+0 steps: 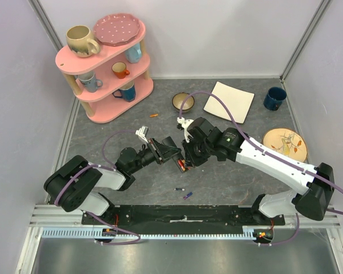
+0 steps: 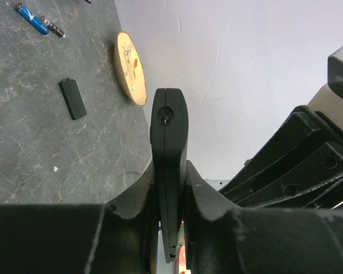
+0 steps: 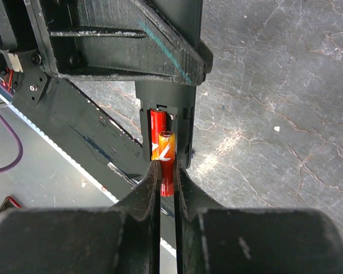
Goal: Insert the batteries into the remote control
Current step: Load the battery into the remote control.
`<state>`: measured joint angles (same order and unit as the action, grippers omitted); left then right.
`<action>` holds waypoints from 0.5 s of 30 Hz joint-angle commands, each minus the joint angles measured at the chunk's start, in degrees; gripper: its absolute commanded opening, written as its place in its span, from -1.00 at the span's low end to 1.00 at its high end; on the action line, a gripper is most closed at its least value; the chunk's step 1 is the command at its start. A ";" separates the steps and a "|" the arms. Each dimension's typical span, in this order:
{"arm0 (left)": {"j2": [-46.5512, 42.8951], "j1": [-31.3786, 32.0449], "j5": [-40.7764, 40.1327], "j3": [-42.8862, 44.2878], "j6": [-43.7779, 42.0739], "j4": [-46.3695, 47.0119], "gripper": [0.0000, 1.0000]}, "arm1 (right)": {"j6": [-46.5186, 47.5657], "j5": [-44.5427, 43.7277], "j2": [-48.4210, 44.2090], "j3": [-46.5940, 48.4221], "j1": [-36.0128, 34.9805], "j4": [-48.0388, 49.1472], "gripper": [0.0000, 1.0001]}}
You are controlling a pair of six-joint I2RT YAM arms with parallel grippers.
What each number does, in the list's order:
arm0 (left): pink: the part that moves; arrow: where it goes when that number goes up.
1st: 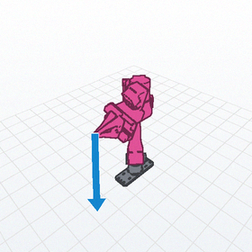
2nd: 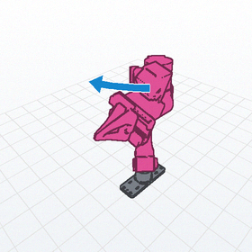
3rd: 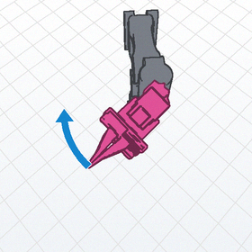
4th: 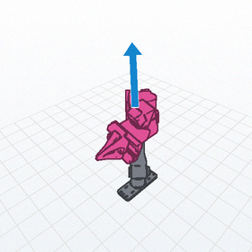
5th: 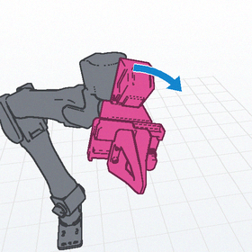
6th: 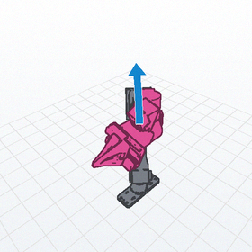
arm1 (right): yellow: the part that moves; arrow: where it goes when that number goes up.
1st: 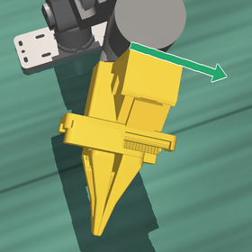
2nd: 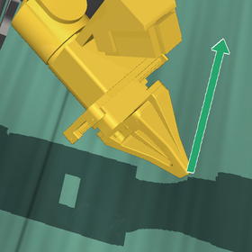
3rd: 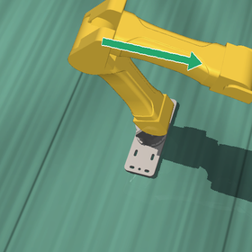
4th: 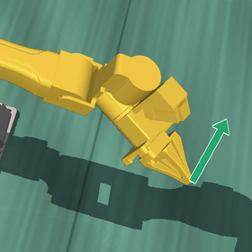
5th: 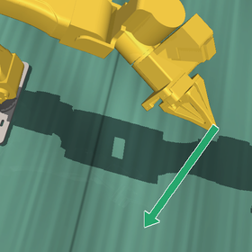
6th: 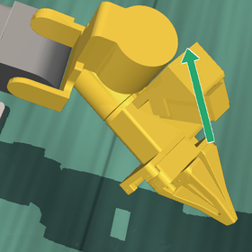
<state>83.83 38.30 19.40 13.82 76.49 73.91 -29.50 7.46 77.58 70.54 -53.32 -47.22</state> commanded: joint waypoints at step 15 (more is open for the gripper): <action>-2.71 1.16 -0.59 -0.11 -0.28 12.22 -0.96 | -1.18 -1.93 0.90 -0.05 -0.47 1.34 -1.00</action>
<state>82.78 39.11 19.40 13.65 76.47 73.89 -30.26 6.48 78.61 70.54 -53.74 -46.72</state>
